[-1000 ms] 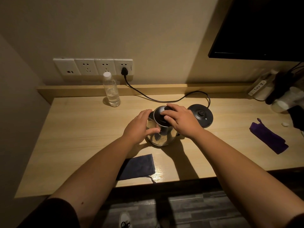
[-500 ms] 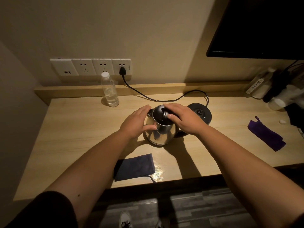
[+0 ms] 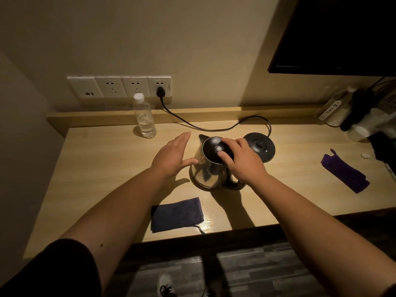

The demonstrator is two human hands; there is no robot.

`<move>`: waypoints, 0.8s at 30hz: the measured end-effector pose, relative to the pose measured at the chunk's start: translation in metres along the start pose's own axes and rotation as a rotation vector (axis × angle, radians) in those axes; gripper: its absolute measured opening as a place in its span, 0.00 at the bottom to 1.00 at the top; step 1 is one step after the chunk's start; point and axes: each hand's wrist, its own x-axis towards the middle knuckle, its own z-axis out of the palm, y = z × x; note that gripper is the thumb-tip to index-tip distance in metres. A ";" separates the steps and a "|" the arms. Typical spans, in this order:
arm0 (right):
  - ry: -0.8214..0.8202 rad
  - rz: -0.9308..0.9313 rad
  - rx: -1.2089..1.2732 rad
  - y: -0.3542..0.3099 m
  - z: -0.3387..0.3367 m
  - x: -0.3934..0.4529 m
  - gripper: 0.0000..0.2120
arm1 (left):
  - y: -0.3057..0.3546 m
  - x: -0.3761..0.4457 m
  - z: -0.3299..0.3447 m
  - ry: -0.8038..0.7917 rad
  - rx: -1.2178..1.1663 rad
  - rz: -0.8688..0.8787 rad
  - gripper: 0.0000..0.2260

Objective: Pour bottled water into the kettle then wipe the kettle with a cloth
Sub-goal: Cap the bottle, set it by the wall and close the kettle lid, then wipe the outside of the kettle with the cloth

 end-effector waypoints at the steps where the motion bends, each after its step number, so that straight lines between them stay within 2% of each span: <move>1: 0.016 0.016 -0.002 -0.001 0.002 -0.002 0.23 | -0.004 -0.005 0.002 -0.006 0.008 -0.019 0.41; 8: 0.074 0.058 0.001 -0.013 0.010 -0.006 0.23 | -0.029 -0.062 0.025 -0.107 0.096 -0.083 0.30; 14: 0.086 0.022 -0.022 -0.010 0.012 -0.006 0.23 | -0.030 -0.113 0.065 -0.168 0.197 0.058 0.25; 17: 0.111 -0.008 -0.055 -0.010 0.013 -0.005 0.23 | -0.032 -0.124 0.085 -0.263 0.275 0.157 0.28; 20: 0.125 -0.051 -0.051 -0.009 0.014 -0.003 0.22 | -0.043 -0.133 0.103 -0.382 0.368 0.169 0.32; 24: 0.112 -0.109 -0.042 -0.003 0.016 0.000 0.23 | -0.044 -0.143 0.121 -0.347 0.431 0.125 0.36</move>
